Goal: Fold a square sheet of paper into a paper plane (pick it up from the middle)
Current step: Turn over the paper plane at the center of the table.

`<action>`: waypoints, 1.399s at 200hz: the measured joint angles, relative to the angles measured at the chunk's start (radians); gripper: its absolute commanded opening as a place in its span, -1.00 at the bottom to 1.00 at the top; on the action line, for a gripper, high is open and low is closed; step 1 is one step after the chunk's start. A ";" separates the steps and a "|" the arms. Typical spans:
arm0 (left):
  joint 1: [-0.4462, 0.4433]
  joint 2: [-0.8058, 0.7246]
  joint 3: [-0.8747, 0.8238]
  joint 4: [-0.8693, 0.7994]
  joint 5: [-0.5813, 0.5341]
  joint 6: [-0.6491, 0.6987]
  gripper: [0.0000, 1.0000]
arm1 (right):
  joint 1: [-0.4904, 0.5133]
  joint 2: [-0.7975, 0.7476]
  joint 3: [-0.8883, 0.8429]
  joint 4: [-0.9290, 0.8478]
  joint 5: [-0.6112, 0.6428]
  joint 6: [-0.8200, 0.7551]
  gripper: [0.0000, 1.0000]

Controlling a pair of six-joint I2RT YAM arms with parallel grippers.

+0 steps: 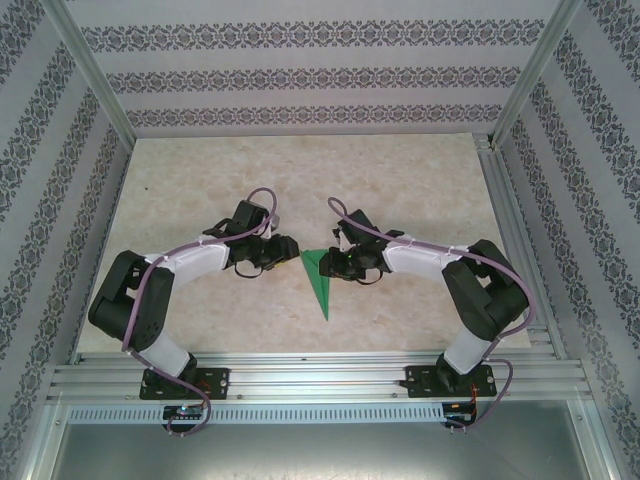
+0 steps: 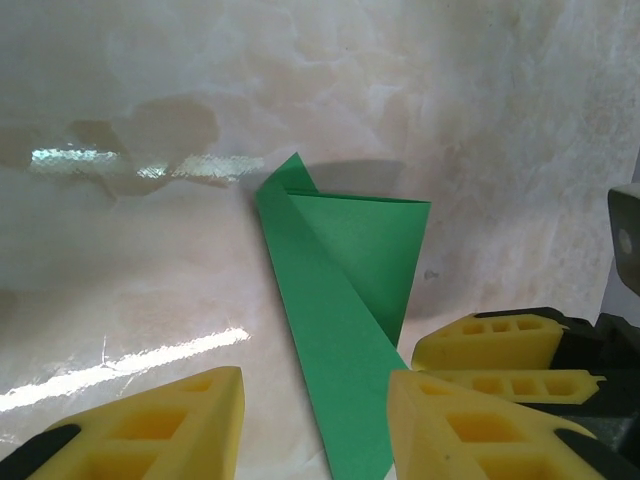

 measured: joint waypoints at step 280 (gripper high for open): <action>0.000 0.019 0.024 -0.002 0.018 0.004 -0.15 | 0.071 0.047 -0.005 0.021 -0.001 0.004 -0.43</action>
